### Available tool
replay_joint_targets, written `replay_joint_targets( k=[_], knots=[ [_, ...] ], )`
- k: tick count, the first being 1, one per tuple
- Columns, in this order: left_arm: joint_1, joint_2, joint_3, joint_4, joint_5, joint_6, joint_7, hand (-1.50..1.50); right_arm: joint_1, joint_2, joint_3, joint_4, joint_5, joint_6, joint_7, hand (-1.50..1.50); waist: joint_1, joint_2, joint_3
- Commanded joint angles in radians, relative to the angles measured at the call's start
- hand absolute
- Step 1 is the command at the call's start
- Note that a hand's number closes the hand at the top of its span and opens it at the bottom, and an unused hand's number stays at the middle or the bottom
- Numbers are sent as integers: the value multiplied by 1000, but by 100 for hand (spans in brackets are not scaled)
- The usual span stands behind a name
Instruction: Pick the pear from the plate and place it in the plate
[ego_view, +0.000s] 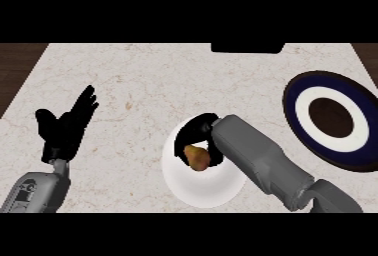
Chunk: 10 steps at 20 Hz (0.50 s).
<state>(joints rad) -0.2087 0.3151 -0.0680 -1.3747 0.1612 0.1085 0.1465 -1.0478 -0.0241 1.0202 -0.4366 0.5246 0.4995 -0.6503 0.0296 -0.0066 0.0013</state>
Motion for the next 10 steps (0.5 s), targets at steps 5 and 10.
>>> replay_joint_targets(
  k=[5,10],
  knots=[
    [30,13,49,13,14,-3,1,0,63,-1,-188,-28,-94,-192,164,150,-54,-8,-1],
    [88,17,78,28,11,34,-9,0,42,-164,-446,-14,-240,-470,334,150,-153,-49,1]
  ],
)
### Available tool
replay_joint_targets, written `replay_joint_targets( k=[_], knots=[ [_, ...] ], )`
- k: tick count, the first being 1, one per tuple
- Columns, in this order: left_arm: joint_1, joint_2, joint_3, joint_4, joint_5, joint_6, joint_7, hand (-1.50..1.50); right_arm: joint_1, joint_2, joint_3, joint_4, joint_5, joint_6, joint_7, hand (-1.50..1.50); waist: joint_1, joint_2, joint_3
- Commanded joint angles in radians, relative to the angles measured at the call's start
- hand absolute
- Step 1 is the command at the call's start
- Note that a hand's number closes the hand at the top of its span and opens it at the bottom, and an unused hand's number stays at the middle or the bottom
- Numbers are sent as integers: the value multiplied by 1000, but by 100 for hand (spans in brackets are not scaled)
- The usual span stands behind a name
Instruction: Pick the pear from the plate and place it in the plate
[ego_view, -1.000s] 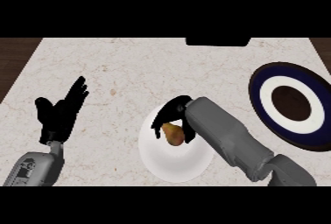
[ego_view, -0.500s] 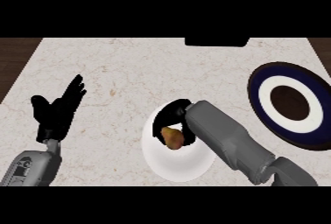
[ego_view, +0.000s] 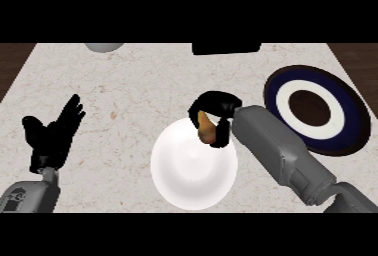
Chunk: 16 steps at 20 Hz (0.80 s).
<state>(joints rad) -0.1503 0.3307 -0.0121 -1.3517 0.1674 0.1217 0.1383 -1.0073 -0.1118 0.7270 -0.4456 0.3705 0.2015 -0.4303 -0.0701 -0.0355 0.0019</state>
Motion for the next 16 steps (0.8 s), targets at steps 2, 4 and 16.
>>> replay_joint_targets(
  k=[2,4,16],
  knots=[
    [60,4,21,2,1,17,-12,0,9,-135,-221,-52,-126,-260,117,150,-71,-27,0],
    [58,14,30,6,2,18,0,0,-26,-173,-282,-95,-144,-373,166,150,-77,-29,-1],
    [72,32,45,-62,35,-17,21,0,214,-389,-430,-459,-220,-600,442,150,-48,-10,-3]
  ],
)
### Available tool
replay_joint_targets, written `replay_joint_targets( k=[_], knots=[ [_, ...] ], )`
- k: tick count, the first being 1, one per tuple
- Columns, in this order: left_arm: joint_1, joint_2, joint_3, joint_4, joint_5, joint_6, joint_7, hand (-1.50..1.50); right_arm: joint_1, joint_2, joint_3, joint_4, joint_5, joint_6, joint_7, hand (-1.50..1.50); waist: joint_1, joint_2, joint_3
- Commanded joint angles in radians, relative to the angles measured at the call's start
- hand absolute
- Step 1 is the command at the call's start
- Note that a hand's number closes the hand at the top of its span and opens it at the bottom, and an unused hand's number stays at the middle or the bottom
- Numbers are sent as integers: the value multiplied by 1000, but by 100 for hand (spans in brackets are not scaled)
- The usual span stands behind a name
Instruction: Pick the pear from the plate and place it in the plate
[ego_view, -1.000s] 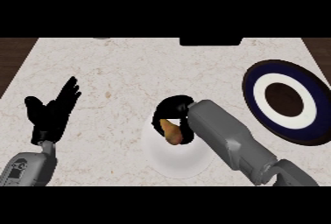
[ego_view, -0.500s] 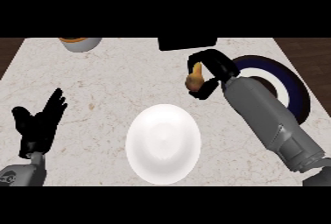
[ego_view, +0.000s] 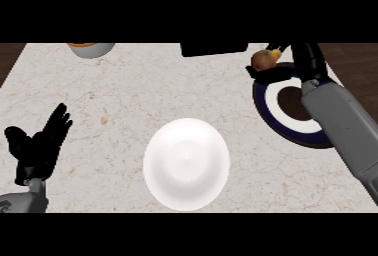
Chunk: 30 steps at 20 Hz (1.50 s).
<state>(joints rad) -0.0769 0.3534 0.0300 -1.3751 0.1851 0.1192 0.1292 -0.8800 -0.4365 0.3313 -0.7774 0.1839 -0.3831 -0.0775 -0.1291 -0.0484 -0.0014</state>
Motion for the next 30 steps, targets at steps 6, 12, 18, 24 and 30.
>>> replay_joint_targets(
  k=[6,12,18,24,30],
  knots=[
    [-77,1,-7,11,-10,-36,-8,0,326,-214,-121,-389,-82,-33,194,150,76,37,0],
    [-55,-52,-53,-36,-51,-29,5,0,483,-314,-277,-382,-131,37,103,150,120,47,2],
    [-62,-59,-35,39,-62,-57,-58,0,451,-310,-257,-117,-60,153,-54,150,138,54,2],
    [-116,-66,-40,-18,-70,-42,25,0,368,-284,-309,75,-150,388,-121,-150,146,52,3],
    [-129,-94,-40,2,-78,-45,16,0,288,-237,-383,263,-111,296,-414,-150,149,55,3]
  ],
)
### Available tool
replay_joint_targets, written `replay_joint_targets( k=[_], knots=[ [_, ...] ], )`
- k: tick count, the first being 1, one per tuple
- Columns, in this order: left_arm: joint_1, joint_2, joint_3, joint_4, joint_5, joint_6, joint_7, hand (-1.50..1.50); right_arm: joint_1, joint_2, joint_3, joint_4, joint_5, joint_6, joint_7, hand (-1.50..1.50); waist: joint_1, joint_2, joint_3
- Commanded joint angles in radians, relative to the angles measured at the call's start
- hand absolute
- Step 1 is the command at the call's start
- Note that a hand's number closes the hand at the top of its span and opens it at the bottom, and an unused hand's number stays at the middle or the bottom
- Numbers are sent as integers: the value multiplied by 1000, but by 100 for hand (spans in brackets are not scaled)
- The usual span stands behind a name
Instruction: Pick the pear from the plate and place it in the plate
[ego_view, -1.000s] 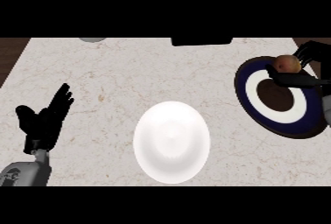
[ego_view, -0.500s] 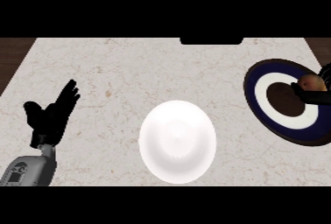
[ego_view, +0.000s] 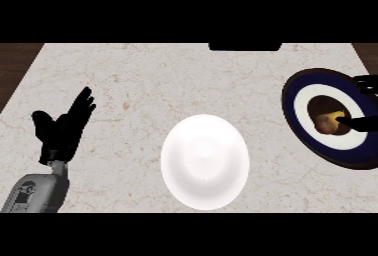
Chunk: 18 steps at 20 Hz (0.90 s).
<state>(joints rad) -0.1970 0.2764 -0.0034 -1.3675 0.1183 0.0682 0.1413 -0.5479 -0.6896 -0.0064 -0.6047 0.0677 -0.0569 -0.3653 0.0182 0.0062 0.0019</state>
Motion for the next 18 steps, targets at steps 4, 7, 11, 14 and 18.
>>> replay_joint_targets(
  k=[4,7,11,14,18],
  knots=[
    [69,-20,-12,-10,-20,5,-33,0,5,-10,-150,-61,-143,64,-249,-150,-23,-8,-1],
    [55,7,25,0,2,-13,-24,0,-13,-3,-201,-124,-237,166,-220,-150,-26,-11,-2],
    [37,6,22,-18,-14,-1,0,0,3,-23,-271,-146,-366,279,-30,-150,-30,-11,-2],
    [80,9,13,-61,0,-32,-7,0,18,-30,-293,-80,-439,405,64,-150,-14,-10,-1],
    [29,7,33,-17,-9,-22,12,0,112,-58,-324,-127,-513,548,96,-150,-27,-9,-2]
  ],
)
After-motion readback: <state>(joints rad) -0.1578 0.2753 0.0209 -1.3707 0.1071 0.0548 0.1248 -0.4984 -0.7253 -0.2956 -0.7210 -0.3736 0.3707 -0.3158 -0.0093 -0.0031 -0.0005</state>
